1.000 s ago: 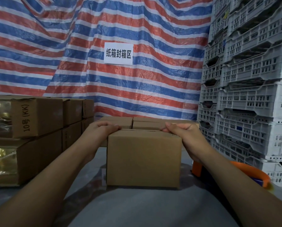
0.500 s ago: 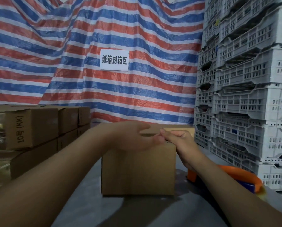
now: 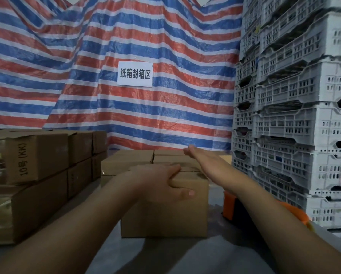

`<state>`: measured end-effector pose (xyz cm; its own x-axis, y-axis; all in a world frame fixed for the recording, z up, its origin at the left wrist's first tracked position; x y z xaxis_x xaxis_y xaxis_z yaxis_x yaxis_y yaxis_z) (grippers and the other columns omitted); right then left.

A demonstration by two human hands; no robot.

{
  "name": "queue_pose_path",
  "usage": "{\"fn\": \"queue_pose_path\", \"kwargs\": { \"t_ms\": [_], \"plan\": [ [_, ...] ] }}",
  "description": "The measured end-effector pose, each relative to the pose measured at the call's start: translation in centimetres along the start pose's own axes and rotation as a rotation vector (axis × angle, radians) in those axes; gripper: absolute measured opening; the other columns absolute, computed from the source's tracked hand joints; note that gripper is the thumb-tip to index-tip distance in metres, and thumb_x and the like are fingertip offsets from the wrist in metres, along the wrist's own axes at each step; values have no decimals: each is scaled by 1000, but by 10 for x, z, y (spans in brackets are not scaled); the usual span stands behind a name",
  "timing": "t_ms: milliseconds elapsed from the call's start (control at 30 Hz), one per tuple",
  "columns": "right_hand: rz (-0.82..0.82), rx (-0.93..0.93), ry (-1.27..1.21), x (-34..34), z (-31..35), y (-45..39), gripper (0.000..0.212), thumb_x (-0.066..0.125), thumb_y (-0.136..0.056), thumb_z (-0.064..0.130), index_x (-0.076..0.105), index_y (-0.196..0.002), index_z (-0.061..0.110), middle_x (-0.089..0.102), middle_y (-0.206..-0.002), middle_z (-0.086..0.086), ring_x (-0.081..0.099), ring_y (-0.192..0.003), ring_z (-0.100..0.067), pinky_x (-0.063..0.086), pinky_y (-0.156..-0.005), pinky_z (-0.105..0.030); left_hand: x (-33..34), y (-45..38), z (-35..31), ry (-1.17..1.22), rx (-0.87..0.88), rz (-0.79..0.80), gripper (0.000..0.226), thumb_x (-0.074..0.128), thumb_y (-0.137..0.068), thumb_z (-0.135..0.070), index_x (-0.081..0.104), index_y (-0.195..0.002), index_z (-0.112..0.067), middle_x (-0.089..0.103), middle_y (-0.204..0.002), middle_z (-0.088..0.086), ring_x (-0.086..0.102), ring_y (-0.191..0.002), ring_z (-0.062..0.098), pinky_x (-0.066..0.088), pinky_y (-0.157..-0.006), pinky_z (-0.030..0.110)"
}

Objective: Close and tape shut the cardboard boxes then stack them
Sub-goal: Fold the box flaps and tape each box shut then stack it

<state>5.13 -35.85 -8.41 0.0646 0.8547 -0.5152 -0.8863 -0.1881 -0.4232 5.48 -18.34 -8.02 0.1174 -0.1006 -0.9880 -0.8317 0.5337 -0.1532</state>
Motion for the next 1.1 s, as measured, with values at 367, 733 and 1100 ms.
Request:
{"fn": "queue_pose_path", "kwargs": {
  "t_ms": [367,733,1100],
  "plan": [
    [342,-8,655,27,34,12,75,8,-105,57,57,-58,23,67,-69,0,64,-83,-13,41,-108,-44,9,3,-3,32,16,-73,51,61,-81,-66,61,-117,-31,60,-95,-9,62,-100,21,49,-87,30],
    [132,153,706,-30,3,52,82,12,-85,81,44,-147,37,50,-150,6,46,-137,-16,36,-104,-31,2,-2,-1,-2,-36,15,86,58,-79,-74,31,-149,-31,44,-149,-2,47,-129,22,40,-104,40],
    [-310,445,1189,-45,-74,107,53,30,-93,75,40,-72,27,45,-67,11,39,-54,-4,24,-43,-23,2,-2,1,52,-2,15,84,56,-78,-76,33,-147,-33,45,-148,-3,46,-130,22,39,-104,41]
  ]
}}
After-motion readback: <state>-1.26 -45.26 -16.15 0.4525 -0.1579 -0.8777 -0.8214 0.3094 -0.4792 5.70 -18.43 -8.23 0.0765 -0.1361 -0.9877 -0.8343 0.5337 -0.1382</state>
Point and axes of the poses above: each hand's wrist, its own y-axis away from the middle knuckle, its own x-axis out of the palm, z = x × y, the point moved 1 cm from there along -y, towards the middle knuckle
